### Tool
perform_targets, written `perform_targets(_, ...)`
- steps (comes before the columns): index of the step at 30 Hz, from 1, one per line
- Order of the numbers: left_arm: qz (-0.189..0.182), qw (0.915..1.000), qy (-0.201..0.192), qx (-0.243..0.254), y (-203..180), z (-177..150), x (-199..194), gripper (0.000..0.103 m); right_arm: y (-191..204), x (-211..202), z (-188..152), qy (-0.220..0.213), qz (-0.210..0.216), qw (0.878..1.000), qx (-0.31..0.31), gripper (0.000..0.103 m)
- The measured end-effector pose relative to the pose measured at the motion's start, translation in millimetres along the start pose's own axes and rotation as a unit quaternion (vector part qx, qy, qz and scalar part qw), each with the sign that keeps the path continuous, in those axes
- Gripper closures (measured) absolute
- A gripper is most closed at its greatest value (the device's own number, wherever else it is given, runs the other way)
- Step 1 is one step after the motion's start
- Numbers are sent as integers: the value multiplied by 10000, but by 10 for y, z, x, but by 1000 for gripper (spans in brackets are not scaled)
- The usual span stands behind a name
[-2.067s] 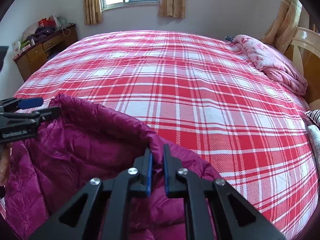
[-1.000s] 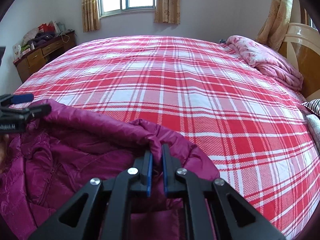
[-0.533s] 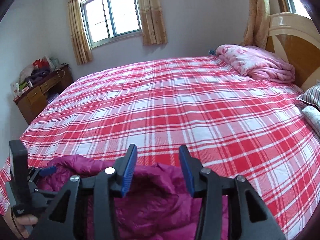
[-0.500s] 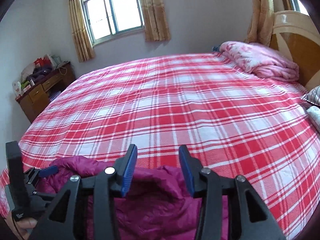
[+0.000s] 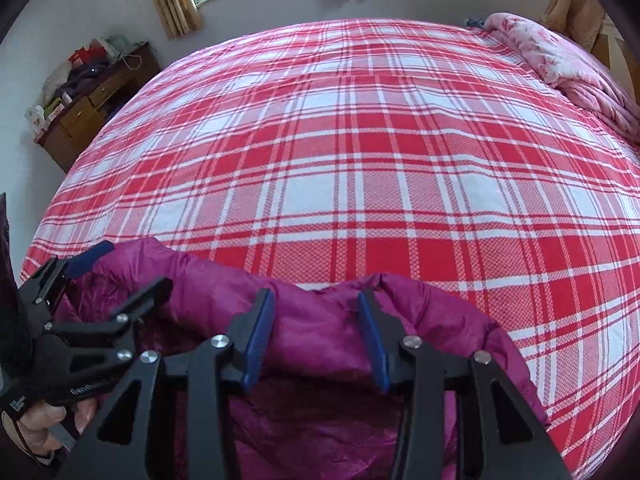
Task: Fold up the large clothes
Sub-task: 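Lower the hem onto the collar and hold it flat with both grippers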
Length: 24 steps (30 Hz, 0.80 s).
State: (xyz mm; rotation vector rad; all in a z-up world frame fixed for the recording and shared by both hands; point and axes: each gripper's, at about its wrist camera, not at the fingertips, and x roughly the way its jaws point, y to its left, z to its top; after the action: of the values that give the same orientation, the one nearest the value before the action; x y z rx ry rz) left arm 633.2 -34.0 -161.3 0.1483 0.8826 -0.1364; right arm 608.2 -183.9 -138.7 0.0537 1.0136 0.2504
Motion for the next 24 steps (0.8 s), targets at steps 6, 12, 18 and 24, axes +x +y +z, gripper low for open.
perform_targets(6,-214,9993,-45,-301,81,-23,-66,7,34,46,-155,-150,-181,9996,-168,56)
perform_targets(12,-374,9955,-661,-560,130,211,-494,7,36,90,-283,-455,-269,9983,-234,56)
perform_targets(18,-2,9995,63,-305,13,113,-25,7,28,104,-364,-681,-282,9969,-274,56)
perform_targets(24,-116,9988,281,-387,49,-76,192,7,-11,127,-372,-724,-117,9971,-181,56)
